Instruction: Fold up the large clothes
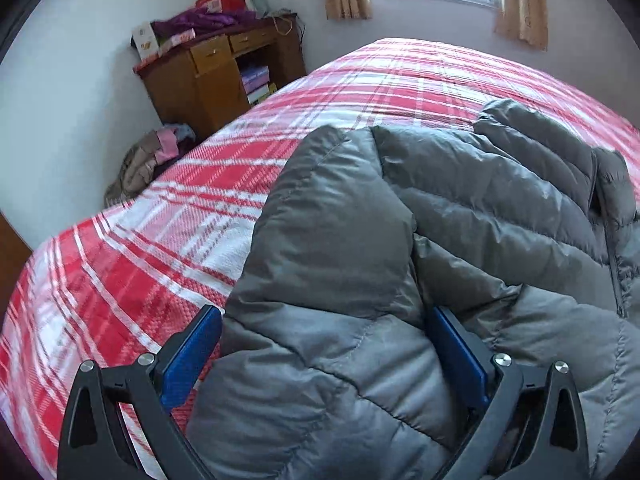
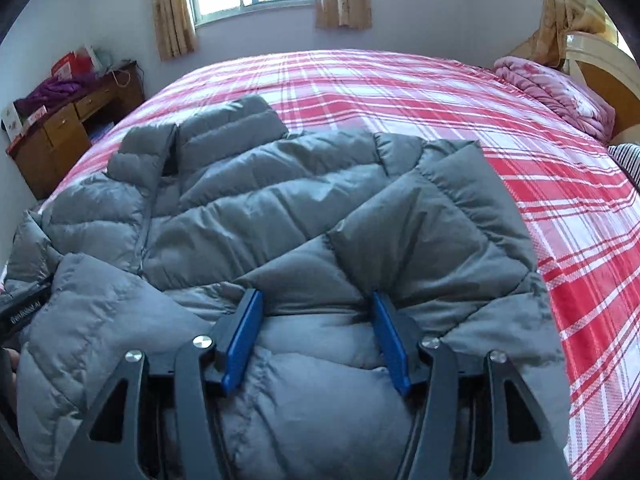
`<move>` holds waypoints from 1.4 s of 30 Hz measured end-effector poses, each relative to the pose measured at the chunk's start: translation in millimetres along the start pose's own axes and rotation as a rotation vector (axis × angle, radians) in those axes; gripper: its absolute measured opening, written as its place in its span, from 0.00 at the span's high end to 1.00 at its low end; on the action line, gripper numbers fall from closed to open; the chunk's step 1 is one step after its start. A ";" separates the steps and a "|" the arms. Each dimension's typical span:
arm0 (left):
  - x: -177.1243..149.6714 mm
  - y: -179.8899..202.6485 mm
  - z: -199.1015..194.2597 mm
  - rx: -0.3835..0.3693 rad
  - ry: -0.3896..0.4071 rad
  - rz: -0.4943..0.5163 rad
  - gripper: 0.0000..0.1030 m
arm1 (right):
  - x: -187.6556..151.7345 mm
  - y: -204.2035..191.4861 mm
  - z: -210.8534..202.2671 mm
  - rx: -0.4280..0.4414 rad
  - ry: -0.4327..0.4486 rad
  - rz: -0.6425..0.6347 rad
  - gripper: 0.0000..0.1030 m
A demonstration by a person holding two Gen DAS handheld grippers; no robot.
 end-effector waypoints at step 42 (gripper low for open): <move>192.7 114.8 48.2 -0.249 -0.133 0.064 0.01 | 193.9 -15.8 82.5 0.185 -0.130 0.078 0.01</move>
Point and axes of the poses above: each gripper's, at about its wrist camera, not at the fingertips, and z roughly the way its jaws point, y to its right, x to its top, the point moved 3 cm from there along z, roughly the way its jaws point, and after that the axes turned 3 degrees about -y, right-handed, at the moved point
